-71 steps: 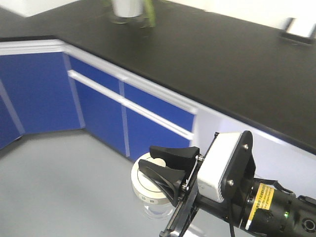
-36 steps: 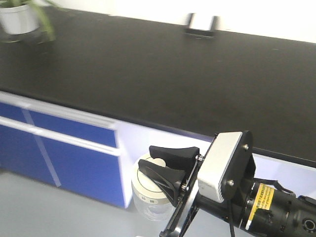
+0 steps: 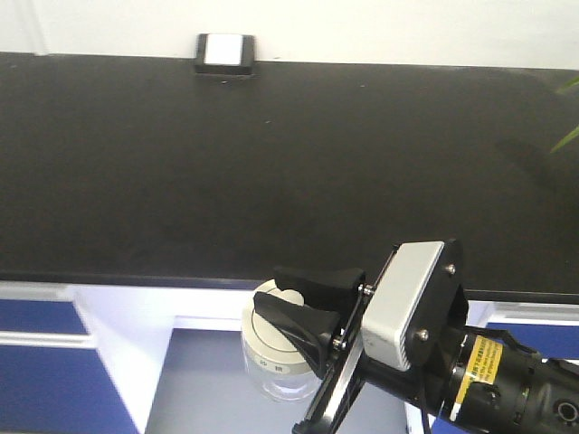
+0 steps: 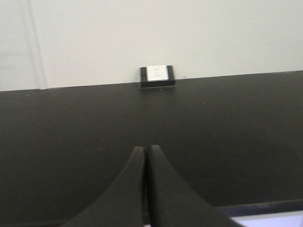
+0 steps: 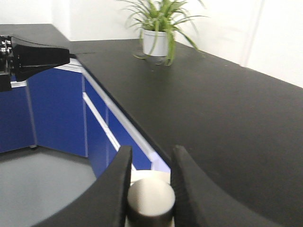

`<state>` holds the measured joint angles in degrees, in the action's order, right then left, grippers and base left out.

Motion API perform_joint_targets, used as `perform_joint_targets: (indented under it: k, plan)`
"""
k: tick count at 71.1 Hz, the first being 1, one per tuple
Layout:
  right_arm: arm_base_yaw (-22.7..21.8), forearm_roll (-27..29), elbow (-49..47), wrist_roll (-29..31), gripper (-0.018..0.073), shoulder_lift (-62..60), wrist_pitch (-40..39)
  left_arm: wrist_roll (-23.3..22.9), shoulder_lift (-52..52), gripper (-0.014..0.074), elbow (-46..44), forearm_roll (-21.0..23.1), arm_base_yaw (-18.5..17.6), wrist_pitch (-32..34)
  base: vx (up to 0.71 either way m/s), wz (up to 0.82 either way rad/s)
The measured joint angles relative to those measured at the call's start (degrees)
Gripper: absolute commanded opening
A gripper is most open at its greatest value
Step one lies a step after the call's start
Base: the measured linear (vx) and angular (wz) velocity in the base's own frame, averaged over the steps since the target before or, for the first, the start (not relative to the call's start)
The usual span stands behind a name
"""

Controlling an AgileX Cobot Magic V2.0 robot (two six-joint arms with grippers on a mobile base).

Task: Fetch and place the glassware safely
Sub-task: 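Hold the jar in the right gripper above the bench edge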

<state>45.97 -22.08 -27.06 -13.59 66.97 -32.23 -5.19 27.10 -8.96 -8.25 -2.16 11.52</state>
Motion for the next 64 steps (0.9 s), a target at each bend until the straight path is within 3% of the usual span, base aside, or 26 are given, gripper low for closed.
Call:
perform_joint_targets:
  k: [26,64]
  plan:
    - [0.00,0.00,0.00,0.00,-0.0004,0.00,0.00,0.00,0.00,-0.0007,0.00,0.00,0.00,0.00,0.15,-0.23]
    - [0.00,0.00,0.00,0.00,-0.0004,0.00,0.00,0.00,0.00,-0.0007,0.00,0.00,0.00,0.00,0.12,0.01]
